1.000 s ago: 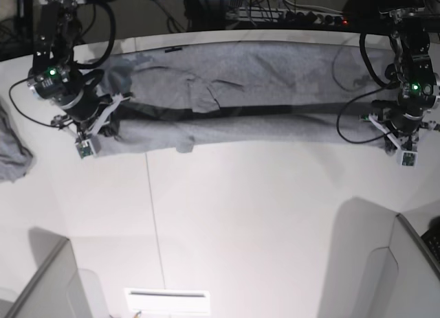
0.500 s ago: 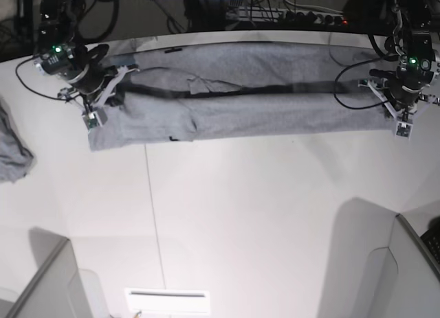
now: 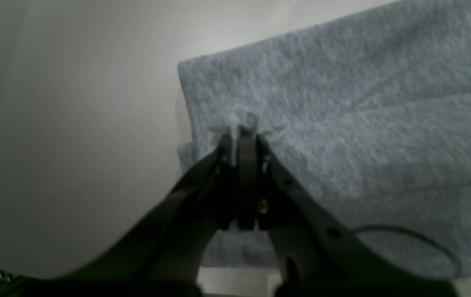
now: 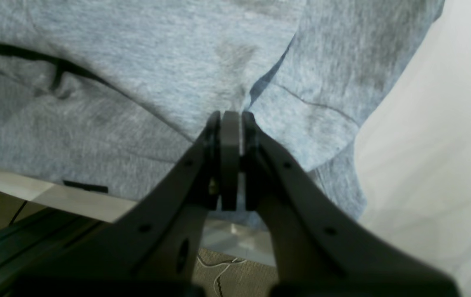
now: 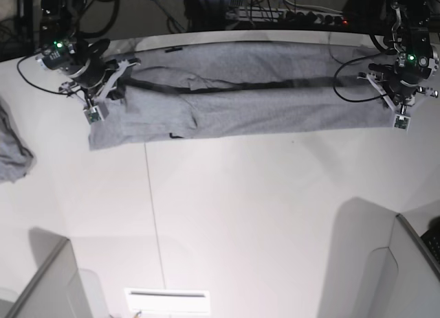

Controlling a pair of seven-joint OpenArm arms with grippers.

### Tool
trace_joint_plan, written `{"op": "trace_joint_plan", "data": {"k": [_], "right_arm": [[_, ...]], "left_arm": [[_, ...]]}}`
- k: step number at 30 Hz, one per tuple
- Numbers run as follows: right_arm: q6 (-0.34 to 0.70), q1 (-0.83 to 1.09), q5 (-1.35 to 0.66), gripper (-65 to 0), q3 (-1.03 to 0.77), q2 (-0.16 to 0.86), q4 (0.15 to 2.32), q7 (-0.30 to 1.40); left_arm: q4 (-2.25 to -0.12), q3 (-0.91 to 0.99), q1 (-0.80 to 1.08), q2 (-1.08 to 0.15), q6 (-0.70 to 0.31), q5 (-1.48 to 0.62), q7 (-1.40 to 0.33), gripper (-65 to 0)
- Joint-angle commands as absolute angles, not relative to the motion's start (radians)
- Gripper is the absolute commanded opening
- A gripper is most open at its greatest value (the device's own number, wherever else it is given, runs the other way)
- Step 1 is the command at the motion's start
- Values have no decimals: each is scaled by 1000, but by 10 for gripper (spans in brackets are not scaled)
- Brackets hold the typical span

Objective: Fold the T-shirt properly
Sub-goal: 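Lay the folded hem flat and open both grippers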

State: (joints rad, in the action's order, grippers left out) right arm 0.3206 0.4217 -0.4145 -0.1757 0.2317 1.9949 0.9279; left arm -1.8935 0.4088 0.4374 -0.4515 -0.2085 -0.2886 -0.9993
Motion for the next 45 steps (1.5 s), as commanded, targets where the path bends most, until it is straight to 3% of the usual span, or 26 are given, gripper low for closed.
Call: {"op": "trace_joint_plan", "data": {"k": [1,3,6,8,11,13,15,17,19,21,28,39,45], "right_arm": [[318,418,-418,-650,-183,242,2009,917],[318,420,-418,-650,-183,242,2009,917],[317,440,-417,-432,-183,242,2009,911],[317,449,-417,-341,-185,242,2009,909],[318,470,-423,-363,-234,228,2014,906],[325,483,-423,-401,-282,191,2018,862],[328,490,-423,-450,-300,176,2018,802],[361,493,-423,-525,-283,176,2018,765],[414,487,-420,-650,-257,174,2014,746],[418,463,-415,-650,-242,173,2011,750],[418,398,-414,-650,-242,173,1876,748],[418,232,-329,-650,-242,171,1581,740],[418,120,-308,-650,-242,163,1495,746]], "left_arm": [[-1905,417,437,-467,-199,-280,-992,-650],[-1900,420,438,-467,-199,-280,-992,-650],[-1899,426,440,-467,-199,-280,-992,-425],[-1899,427,447,-467,-199,-280,-992,-268],[-1906,429,447,-467,-199,-282,-992,-122],[-1925,478,453,-458,-199,-291,-992,-87],[-1948,549,444,-394,-199,-291,-992,-125],[-1949,610,437,-354,-200,-291,-989,-240],[-1940,633,406,-326,-200,-291,-987,-453],[-1911,636,381,-315,-200,-291,-987,-650],[-1647,630,286,-312,-200,-291,-981,-650],[-1279,570,150,-314,-196,-282,-812,-650],[-1230,559,31,-314,-196,-282,-802,-650]]}}
